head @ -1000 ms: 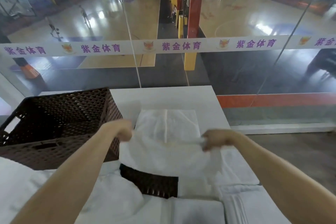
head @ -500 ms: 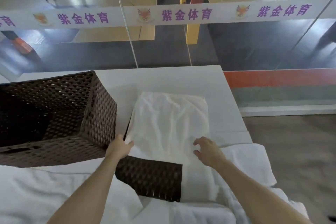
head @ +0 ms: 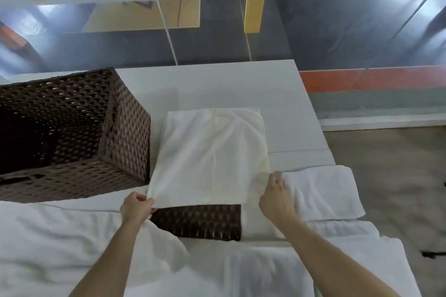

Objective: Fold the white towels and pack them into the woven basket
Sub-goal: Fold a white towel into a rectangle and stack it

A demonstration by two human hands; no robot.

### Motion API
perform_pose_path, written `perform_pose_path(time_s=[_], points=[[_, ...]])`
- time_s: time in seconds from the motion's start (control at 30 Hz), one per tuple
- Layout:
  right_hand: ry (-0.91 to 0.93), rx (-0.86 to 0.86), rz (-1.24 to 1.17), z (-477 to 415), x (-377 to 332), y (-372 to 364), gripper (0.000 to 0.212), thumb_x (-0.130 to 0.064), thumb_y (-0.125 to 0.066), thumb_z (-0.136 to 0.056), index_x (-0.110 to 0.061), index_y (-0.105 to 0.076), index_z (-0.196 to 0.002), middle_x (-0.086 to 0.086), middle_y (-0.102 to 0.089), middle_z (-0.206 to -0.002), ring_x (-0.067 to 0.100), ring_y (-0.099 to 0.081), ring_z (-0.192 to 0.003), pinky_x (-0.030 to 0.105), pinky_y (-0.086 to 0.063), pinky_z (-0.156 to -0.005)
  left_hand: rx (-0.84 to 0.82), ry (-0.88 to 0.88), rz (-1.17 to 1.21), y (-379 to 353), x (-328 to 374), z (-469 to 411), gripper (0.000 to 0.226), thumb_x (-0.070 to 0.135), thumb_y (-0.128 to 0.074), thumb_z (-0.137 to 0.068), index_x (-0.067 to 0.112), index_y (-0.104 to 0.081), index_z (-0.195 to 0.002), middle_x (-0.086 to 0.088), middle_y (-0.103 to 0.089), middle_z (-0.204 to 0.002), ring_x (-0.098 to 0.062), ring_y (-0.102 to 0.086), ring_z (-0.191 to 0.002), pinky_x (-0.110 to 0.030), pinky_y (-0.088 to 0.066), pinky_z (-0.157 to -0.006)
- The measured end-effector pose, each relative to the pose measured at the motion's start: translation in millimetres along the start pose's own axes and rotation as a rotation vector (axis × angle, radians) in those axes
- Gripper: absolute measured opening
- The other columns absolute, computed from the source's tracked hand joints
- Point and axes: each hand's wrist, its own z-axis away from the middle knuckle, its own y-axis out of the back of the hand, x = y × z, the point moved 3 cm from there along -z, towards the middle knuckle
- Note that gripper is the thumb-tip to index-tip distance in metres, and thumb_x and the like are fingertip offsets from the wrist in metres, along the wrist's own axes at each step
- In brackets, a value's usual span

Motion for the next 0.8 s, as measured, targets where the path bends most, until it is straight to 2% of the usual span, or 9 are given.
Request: perform_pose_path(time_s=[0.13,0.27,0.33,0.4,0.47,0.57,0.67,0.73,0.8], points=[[-0.077,-0.173,-0.134,-2,-2,-5,0.045,-0.008,-0.053,-0.096,-0.006,-0.044,-0.140,0.011,-0.053,-0.135,0.027,-0.057,-0.110,0.031,-0.043,-0.071,0.040,0.021,-0.031,12,-18,7,0.021,0.024,-0.082,-0.078,0.018,-0.066,-0.090,-0.005,-0.075,-0.094,-0.031,-0.075,-0.088,-0.050,-0.065,-0.084],[-0.137,-0.243,-0.231,-7,5,-9,0.016,-0.015,-0.057,-0.095,-0.010,-0.066,-0.108,0.005,-0.072,-0.096,0.020,-0.069,-0.082,0.032,-0.054,-0.058,-0.115,0.145,0.265,12,-36,-5,0.047,0.024,-0.092,-0.068,0.008,-0.072,-0.107,-0.014,-0.080,-0.104,-0.034,-0.079,-0.095,-0.053,-0.064,-0.095],[-0.126,-0.213,-0.294,-8,6,1,0.010,-0.019,-0.058,-0.097,-0.012,-0.065,-0.098,0.005,-0.071,-0.088,0.020,-0.069,-0.076,0.033,-0.054,-0.058,-0.218,0.190,0.413,16,-16,25,0.033,0.003,-0.086,-0.087,-0.006,-0.071,-0.114,-0.021,-0.077,-0.112,-0.036,-0.077,-0.105,-0.047,-0.062,-0.100],[-0.110,-0.154,-0.395,-5,6,18,0.009,-0.025,-0.060,-0.101,-0.017,-0.063,-0.100,0.004,-0.075,-0.089,0.020,-0.071,-0.081,0.034,-0.054,-0.063,-0.248,0.181,0.468,25,-3,43,0.023,-0.009,-0.076,-0.094,-0.015,-0.070,-0.115,-0.025,-0.074,-0.114,-0.038,-0.074,-0.109,-0.039,-0.063,-0.094],[-0.069,-0.062,-0.480,-1,2,41,0.007,-0.028,-0.063,-0.103,-0.021,-0.063,-0.102,-0.002,-0.077,-0.086,0.015,-0.072,-0.082,0.032,-0.050,-0.063,-0.237,0.119,0.451,38,6,50,0.024,-0.009,-0.077,-0.093,-0.016,-0.070,-0.115,-0.028,-0.074,-0.113,-0.039,-0.076,-0.107,-0.039,-0.065,-0.092],[0.018,0.038,-0.623,0,-3,74,0.008,-0.024,-0.065,-0.104,-0.020,-0.061,-0.098,-0.006,-0.077,-0.087,0.009,-0.075,-0.078,0.033,-0.050,-0.066,-0.239,-0.085,0.383,60,36,66,0.024,0.004,-0.081,-0.094,-0.007,-0.075,-0.115,-0.021,-0.081,-0.107,-0.034,-0.081,-0.098,-0.046,-0.062,-0.101],[0.070,0.130,-0.719,-5,-11,113,0.007,-0.020,-0.068,-0.102,-0.022,-0.063,-0.098,-0.005,-0.077,-0.085,0.013,-0.075,-0.074,0.035,-0.052,-0.072,-0.204,-0.333,0.333,78,84,93,0.018,0.018,-0.080,-0.098,0.007,-0.077,-0.112,-0.011,-0.082,-0.099,-0.030,-0.078,-0.091,-0.037,-0.064,-0.075],[0.084,0.195,-0.780,-8,-19,149,0.007,-0.019,-0.068,-0.102,-0.022,-0.064,-0.108,-0.003,-0.078,-0.086,0.013,-0.074,-0.074,0.036,-0.053,-0.073,-0.139,-0.484,0.306,94,120,112,0.010,0.023,-0.074,-0.103,0.014,-0.075,-0.108,-0.008,-0.079,-0.091,-0.024,-0.071,-0.074,-0.027,-0.056,-0.056],[0.134,0.258,-0.819,-11,-30,191,0.017,-0.017,-0.069,-0.101,-0.023,-0.065,-0.116,-0.002,-0.078,-0.089,0.015,-0.071,-0.075,0.038,-0.056,-0.076,-0.067,-0.611,0.319,112,155,125,0.009,0.024,-0.067,-0.108,0.017,-0.071,-0.108,-0.009,-0.076,-0.092,-0.017,-0.071,-0.070,-0.027,-0.054,-0.049]])
